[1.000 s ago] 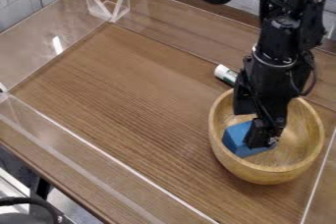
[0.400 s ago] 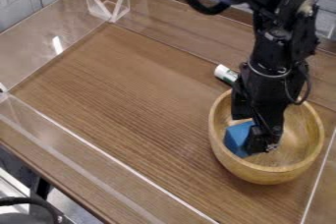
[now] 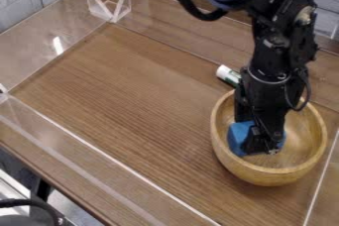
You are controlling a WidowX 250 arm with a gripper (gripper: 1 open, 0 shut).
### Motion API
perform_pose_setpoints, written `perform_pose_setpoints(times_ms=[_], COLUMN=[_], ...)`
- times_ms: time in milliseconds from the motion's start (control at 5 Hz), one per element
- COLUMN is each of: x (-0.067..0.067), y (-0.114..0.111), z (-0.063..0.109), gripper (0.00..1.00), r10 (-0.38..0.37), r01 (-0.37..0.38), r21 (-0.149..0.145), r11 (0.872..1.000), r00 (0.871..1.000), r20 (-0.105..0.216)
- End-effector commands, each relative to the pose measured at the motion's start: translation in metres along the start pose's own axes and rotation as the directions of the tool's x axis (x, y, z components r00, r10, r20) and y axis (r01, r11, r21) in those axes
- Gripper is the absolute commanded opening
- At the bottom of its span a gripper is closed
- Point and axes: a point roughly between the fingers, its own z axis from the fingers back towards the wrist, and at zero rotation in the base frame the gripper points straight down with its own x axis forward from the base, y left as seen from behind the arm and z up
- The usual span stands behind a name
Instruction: Remove the blue block from inside the brown bowl and put it on the table
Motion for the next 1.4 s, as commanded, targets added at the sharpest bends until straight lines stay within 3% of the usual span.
perform_pose_setpoints(times_ms=[0, 800, 1200], x=[0.004, -0.001, -0.006], y=[0.004, 0.008, 0.010], z=[0.015, 0.038, 0.048], gripper=[0.00, 0.00, 0.00], r10=[0.005, 0.063, 0.074], r01=[-0.006, -0.063, -0.073], r21=[0.020, 0.027, 0.037], r11=[1.000, 0.998, 0.997], r00=[1.000, 0.998, 0.997], r20=[0.025, -0.007, -0.007])
